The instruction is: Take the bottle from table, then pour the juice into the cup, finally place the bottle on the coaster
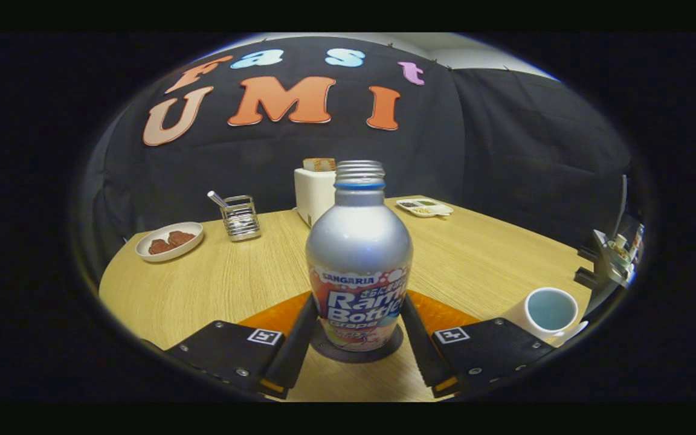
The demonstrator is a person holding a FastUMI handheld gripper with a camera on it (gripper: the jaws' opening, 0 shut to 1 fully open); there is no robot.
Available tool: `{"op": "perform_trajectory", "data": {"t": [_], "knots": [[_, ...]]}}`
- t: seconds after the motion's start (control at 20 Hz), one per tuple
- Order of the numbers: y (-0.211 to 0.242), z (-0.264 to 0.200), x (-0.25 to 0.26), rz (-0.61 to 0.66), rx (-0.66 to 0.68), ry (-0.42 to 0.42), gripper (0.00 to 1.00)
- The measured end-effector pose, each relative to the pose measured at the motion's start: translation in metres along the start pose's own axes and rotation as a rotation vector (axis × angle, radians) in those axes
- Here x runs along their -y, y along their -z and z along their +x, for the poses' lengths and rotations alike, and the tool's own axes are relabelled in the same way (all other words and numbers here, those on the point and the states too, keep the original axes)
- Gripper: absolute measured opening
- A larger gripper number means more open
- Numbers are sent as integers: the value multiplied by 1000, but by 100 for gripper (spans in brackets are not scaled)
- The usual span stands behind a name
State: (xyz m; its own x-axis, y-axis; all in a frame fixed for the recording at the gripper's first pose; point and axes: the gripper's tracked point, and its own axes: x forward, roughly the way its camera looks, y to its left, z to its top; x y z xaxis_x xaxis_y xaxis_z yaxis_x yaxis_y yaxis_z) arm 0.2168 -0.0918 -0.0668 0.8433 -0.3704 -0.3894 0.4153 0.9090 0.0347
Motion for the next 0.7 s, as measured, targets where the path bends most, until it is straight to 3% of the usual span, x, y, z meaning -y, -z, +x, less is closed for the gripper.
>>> {"op": "perform_trajectory", "data": {"t": [0.45,0.7], "knots": [[15,-4,0,20,-18,-22,81],[13,-18,-1,-2,-11,-53,97]]}}
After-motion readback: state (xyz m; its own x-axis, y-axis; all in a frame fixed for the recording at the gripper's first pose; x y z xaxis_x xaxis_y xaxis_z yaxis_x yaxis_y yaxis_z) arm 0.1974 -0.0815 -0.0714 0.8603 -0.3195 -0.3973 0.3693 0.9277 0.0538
